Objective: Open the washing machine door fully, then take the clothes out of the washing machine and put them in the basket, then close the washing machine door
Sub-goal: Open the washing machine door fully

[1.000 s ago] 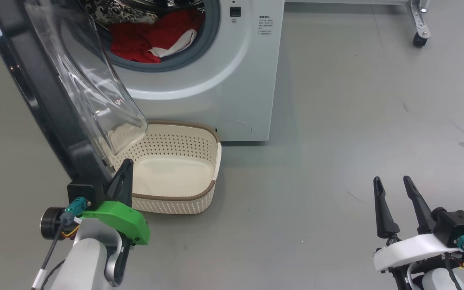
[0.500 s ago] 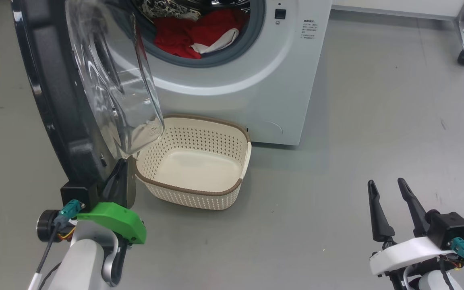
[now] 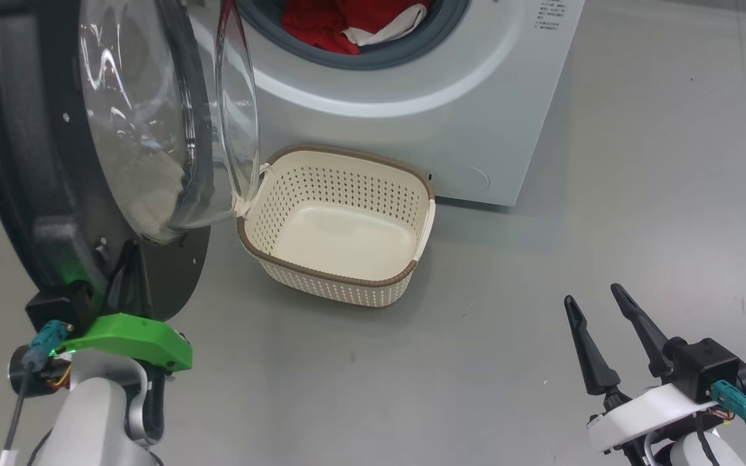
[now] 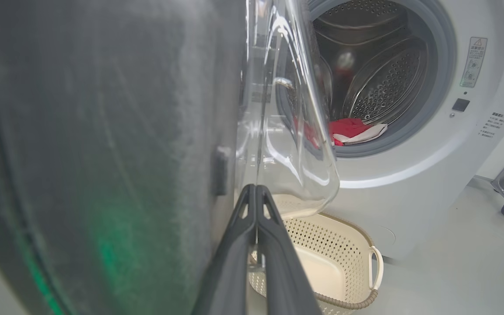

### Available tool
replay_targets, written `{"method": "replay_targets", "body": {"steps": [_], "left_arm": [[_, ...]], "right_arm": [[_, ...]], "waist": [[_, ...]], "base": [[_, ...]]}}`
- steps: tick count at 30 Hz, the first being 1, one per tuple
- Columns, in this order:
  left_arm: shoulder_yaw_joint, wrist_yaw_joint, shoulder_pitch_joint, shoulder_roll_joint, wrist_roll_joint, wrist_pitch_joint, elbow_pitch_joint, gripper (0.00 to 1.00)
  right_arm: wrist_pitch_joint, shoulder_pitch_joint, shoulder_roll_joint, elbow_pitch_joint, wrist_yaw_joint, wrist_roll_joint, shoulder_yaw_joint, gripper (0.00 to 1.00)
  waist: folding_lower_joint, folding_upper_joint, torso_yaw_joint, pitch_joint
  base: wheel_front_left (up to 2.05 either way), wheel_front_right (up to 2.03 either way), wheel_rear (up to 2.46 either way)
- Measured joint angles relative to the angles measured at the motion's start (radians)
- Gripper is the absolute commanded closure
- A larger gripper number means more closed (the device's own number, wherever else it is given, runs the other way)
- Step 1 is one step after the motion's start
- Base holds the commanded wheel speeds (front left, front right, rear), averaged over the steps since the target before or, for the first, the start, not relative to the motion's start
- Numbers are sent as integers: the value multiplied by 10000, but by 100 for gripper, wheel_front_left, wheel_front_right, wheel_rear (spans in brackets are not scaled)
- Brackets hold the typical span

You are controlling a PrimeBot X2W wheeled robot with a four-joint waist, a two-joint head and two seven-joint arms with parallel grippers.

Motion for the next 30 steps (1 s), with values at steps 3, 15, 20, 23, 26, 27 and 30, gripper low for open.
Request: {"method": "replay_targets", "body": {"steps": [3, 15, 20, 23, 26, 27, 30], "left_arm": [[297, 107, -88, 107, -117, -29, -63, 100], [1542, 226, -525, 372, -1026, -121, -408, 100], [2050, 307, -643, 614, -1193, -127, -445, 100], [2326, 378, -688, 792, -1266, -134, -441, 100], [2602, 393, -777, 907, -1459, -136, -430, 100], [2660, 397, -802, 943, -1521, -136, -420, 100], [2865, 422, -867, 1066, -1668, -136, -407, 100]], "right_arm": [[42, -92, -71, -105, 59, -73, 56, 0], [148, -517, -376, -405, 71, -267, 257, 0], [224, -823, -527, -541, 73, -332, 274, 0], [236, -846, -644, -562, 73, -334, 267, 0], [238, -848, -742, -577, 77, -334, 240, 0], [240, -848, -782, -593, 88, -334, 217, 0], [349, -850, -924, -654, 88, -353, 228, 0]], "waist": [[0, 0, 82, 225], [1, 0, 289, 1200], [1, 0, 336, 1589], [1, 0, 357, 1795], [1, 0, 382, 1978], [1, 0, 393, 2034], [1, 0, 433, 2195]], "base": [[0, 0, 0], [0, 0, 0], [0, 0, 0], [0, 0, 0], [0, 0, 0], [0, 0, 0], [0, 0, 0]]}}
